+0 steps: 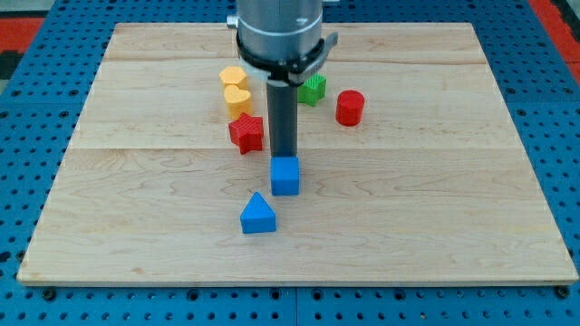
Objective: Move the red circle slightly towards right side
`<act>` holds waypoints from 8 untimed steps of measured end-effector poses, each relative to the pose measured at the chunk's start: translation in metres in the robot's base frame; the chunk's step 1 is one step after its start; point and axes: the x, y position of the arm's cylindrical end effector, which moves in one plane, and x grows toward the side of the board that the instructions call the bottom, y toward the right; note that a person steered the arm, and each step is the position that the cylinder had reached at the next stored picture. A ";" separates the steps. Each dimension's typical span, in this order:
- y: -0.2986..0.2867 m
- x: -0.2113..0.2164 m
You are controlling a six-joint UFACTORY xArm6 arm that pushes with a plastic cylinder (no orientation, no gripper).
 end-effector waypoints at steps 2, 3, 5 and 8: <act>-0.005 0.007; -0.005 0.000; 0.000 -0.027; 0.063 -0.076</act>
